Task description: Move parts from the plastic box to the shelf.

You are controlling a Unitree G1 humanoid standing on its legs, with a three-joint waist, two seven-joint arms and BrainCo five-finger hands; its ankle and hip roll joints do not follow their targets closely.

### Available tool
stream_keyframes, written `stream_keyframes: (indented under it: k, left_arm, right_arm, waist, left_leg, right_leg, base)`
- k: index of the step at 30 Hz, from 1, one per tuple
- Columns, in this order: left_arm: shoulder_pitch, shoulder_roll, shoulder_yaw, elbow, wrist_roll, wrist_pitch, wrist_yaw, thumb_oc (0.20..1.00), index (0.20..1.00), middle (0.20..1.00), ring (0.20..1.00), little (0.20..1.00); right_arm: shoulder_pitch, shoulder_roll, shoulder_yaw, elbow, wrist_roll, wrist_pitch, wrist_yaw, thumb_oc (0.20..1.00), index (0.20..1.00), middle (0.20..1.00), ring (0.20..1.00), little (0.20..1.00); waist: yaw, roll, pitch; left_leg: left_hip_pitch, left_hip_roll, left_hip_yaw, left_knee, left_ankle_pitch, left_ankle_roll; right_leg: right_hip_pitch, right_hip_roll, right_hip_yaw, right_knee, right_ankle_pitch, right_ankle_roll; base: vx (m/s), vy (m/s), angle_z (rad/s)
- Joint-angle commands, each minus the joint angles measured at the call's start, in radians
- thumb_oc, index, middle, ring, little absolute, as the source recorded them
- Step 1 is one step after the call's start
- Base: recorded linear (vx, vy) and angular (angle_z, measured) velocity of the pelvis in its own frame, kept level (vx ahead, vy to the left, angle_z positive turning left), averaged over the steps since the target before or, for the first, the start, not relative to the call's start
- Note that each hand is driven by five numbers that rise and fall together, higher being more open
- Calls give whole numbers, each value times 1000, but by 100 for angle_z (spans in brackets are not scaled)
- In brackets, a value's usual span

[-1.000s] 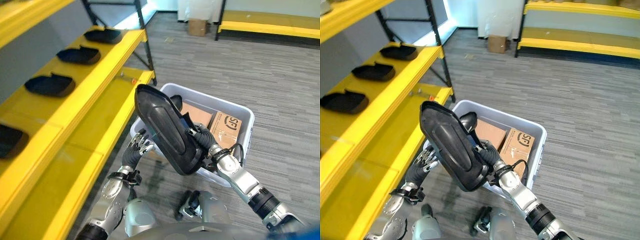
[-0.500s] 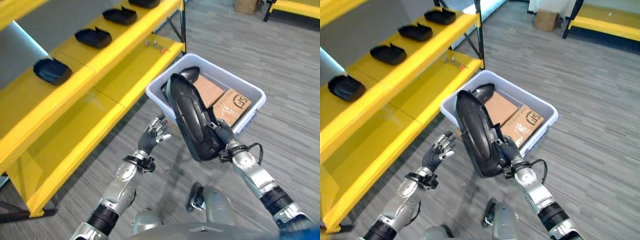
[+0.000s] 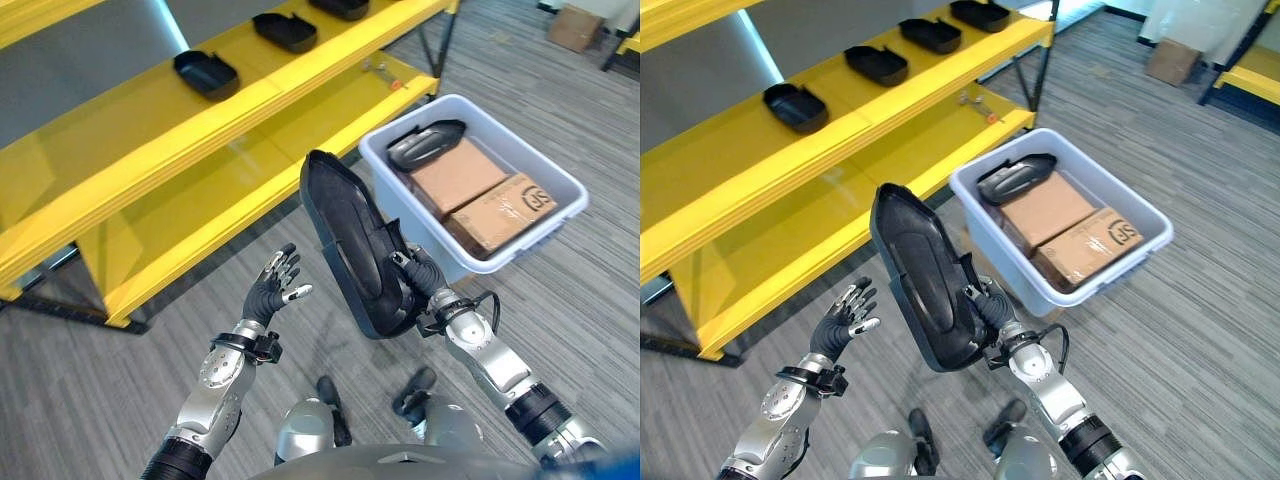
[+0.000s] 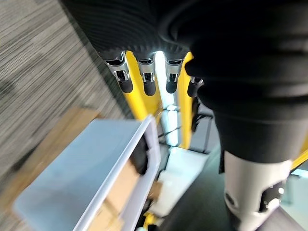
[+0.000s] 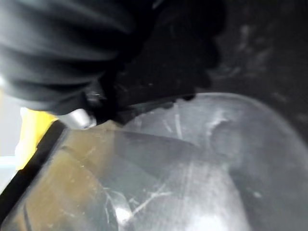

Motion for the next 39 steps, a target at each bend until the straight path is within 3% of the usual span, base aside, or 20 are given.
stream_keyframes:
  k: [1, 3, 5, 6, 7, 9, 10, 12, 15, 20, 23, 26, 29, 32, 35, 39]
  left_arm:
    - [-60, 23, -8, -37, 18, -51, -67, 1000, 1000, 1000, 1000, 1000]
    - [-68, 26, -9, -41, 2, -31, -91, 1000, 1000, 1000, 1000, 1000]
    - [-68, 26, -8, -50, -8, -17, -99, 1000, 1000, 1000, 1000, 1000]
    - [-68, 27, -9, -51, -8, -17, -99, 1000, 1000, 1000, 1000, 1000]
    - [-63, 24, -9, -63, -21, -9, -99, 1000, 1000, 1000, 1000, 1000]
    - [-65, 5, -31, -78, -19, -7, -104, 1000, 1000, 1000, 1000, 1000]
    - [-72, -5, -46, -75, -14, -7, -124, 1000, 1000, 1000, 1000, 1000]
    - [-89, -9, -65, -73, 9, 17, -164, 1000, 1000, 1000, 1000, 1000]
    - [-96, -9, -71, -65, 22, 36, -161, 1000, 1000, 1000, 1000, 1000]
    - [-100, -9, -81, -52, 5, 38, -139, 1000, 1000, 1000, 1000, 1000]
    - [-115, -15, -77, -43, -26, 56, -133, 1000, 1000, 1000, 1000, 1000]
    - [-127, -35, -80, -46, -42, 78, -147, 1000, 1000, 1000, 1000, 1000]
    - [-112, -40, -80, -40, -43, 74, -130, 1000, 1000, 1000, 1000, 1000]
    - [-102, -42, -80, -33, -43, 56, -131, 1000, 1000, 1000, 1000, 1000]
    - [-94, -48, -83, -37, -37, 34, -121, 1000, 1000, 1000, 1000, 1000]
    - [-97, -40, -82, -28, -47, 0, -103, 1000, 1000, 1000, 1000, 1000]
  right_arm:
    - [-10, 6, -5, -87, 6, -101, -25, 200, 200, 200, 200, 200]
    - [12, -2, -34, -95, 15, -104, -12, 200, 200, 200, 200, 200]
    - [37, -18, -66, -104, 27, -108, 27, 200, 200, 200, 200, 200]
    - [37, -18, -66, -104, 27, -108, 27, 200, 200, 200, 200, 200]
    - [43, -25, -77, -107, 27, -111, 45, 200, 200, 200, 200, 200]
    - [52, -32, -82, -112, 17, -111, 30, 200, 200, 200, 200, 200]
    - [49, -25, -83, -94, 22, -116, 8, 200, 200, 200, 200, 200]
    - [57, -7, -107, -69, 28, -132, -9, 200, 200, 200, 200, 200]
    - [79, -5, -127, -78, 22, -143, 22, 200, 200, 200, 200, 200]
    - [56, -5, -89, -38, 20, -169, 15, 200, 200, 200, 200, 200]
    - [58, -14, -87, -42, 16, -155, -4, 200, 200, 200, 200, 200]
    - [44, -15, -82, -3, -30, -171, -22, 200, 200, 200, 200, 200]
    - [42, -21, -79, -6, -33, -157, -7, 200, 200, 200, 200, 200]
    - [47, -32, -80, -13, -26, -144, -5, 200, 200, 200, 200, 200]
    - [65, -46, -86, -19, -28, -150, 0, 200, 200, 200, 200, 200]
    - [84, -79, -100, -39, 4, -140, 19, 200, 200, 200, 200, 200]
  waist:
    - [-78, -8, -24]
    - [-113, -13, -30]
    - [-134, -25, -36]
    - [-135, -25, -36]
    - [-139, -35, -34]
    - [-162, -48, -30]
    - [-178, -54, -26]
    - [-204, -55, -18]
    - [-212, -59, -37]
    - [-211, -32, -63]
    - [-232, -29, -79]
    - [-255, -22, -92]
    - [-261, -16, -99]
    - [-258, -17, -101]
    - [-248, -14, -93]
    - [-259, -26, -87]
  left_leg:
    - [55, -28, -60, -91, 45, -10]
    - [59, -37, -76, -95, 35, -3]
    - [68, -39, -73, -97, 30, -11]
    - [68, -38, -74, -97, 31, -11]
    - [75, -43, -66, -97, 24, -19]
    - [88, -66, -90, -97, -3, -23]
    - [87, -75, -105, -97, -3, -16]
    - [105, -83, -160, -97, -16, -6]
    - [144, -88, -143, -80, -45, -9]
    - [175, -91, -102, 6, -137, -8]
    - [182, -62, 8, 84, -171, -13]
    - [176, 27, 132, 138, -126, -41]
    - [186, 77, 161, 89, -50, -74]
    - [177, 110, 158, 54, 2, -100]
    - [137, 197, 112, 28, 144, -159]
    - [132, 295, 80, -12, 226, -190]
  right_leg:
    - [29, -19, 167, -83, 62, 109]
    - [18, 53, 220, -84, 16, 106]
    - [22, 129, 219, -126, -26, 95]
    - [23, 129, 219, -127, -26, 94]
    - [26, 165, 204, -178, -23, 82]
    - [14, 208, 258, -318, 51, 77]
    - [-39, 213, 320, -357, 123, 81]
    - [-95, 222, 417, -343, 161, 97]
    - [-73, 213, 369, -344, 157, 89]
    - [-29, 195, 293, -337, 117, 80]
    - [-25, 160, 230, -331, 111, 67]
    - [14, 129, 174, -349, 91, 36]
    - [41, 128, 165, -348, 70, 25]
    - [64, 136, 167, -343, 43, 14]
    - [95, 154, 193, -316, -6, -4]
    - [93, 126, 208, -214, -71, -14]
  base:
    - [2, 54, 90]
    - [42, 36, 80]
    - [71, 27, 100]
    - [107, -10, 47]
    - [151, -45, -3]
    - [272, -140, 15]
    - [304, -228, 88]
    - [381, -298, 142]
    - [357, -250, 140]
    - [237, -126, 45]
    - [128, -69, 36]
    - [167, -15, 74]
    - [157, 61, 34]
    - [134, 69, 1]
    - [201, 139, -4]
    - [278, 309, -21]
